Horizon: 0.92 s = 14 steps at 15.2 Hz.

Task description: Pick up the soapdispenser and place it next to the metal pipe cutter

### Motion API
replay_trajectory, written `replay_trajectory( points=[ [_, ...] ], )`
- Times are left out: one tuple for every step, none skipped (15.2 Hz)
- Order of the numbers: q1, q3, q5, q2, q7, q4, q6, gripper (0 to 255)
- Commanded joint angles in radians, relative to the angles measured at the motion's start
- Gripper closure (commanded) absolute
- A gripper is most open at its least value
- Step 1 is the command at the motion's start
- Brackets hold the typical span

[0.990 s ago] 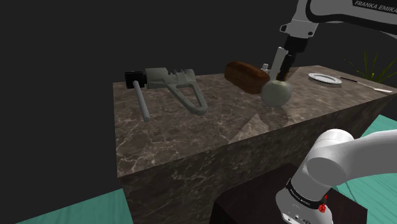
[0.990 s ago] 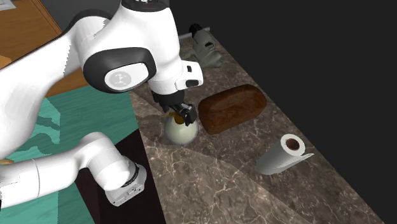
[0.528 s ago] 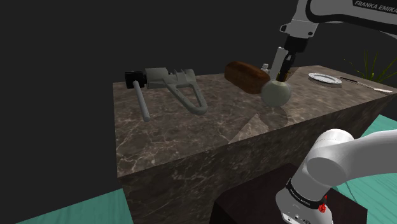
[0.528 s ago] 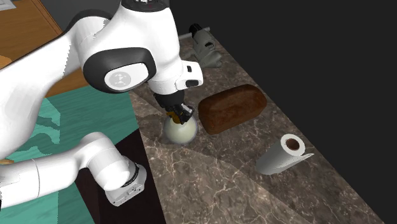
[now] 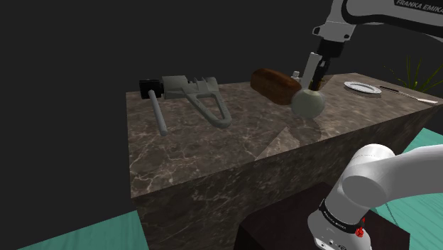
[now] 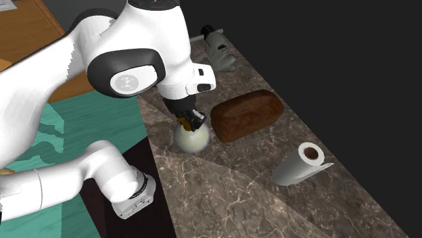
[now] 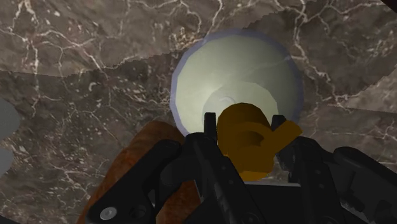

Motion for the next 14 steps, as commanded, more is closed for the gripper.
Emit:
replay_trajectory(
  points=[
    [0.001, 0.001, 0.001, 0.009, -0.003, 0.026, -0.016, 255],
    [0.002, 0.002, 0.003, 0.015, -0.004, 0.044, -0.028, 255],
    [0.003, 0.003, 0.004, 0.022, -0.005, 0.062, -0.040, 255],
    [0.004, 0.004, 0.006, 0.029, -0.006, 0.080, -0.051, 255],
    [0.005, 0.005, 0.007, 0.035, -0.008, 0.098, -0.063, 255],
    [0.006, 0.006, 0.009, 0.042, -0.009, 0.117, -0.074, 255],
    [0.007, 0.007, 0.010, 0.050, -0.010, 0.136, -0.086, 255],
    [0.008, 0.008, 0.011, 0.057, -0.011, 0.155, -0.098, 255],
    [0.009, 0.009, 0.013, 0.064, -0.013, 0.174, -0.109, 255],
    [0.010, 0.009, 0.014, 0.072, -0.014, 0.193, -0.121, 255],
    [0.011, 0.010, 0.015, 0.080, -0.016, 0.213, -0.133, 255],
    [0.012, 0.011, 0.017, 0.088, -0.017, 0.233, -0.145, 255],
    [0.012, 0.011, 0.018, 0.096, -0.019, 0.253, -0.157, 255],
    [0.013, 0.012, 0.019, 0.105, -0.020, 0.274, -0.169, 255]
  ],
)
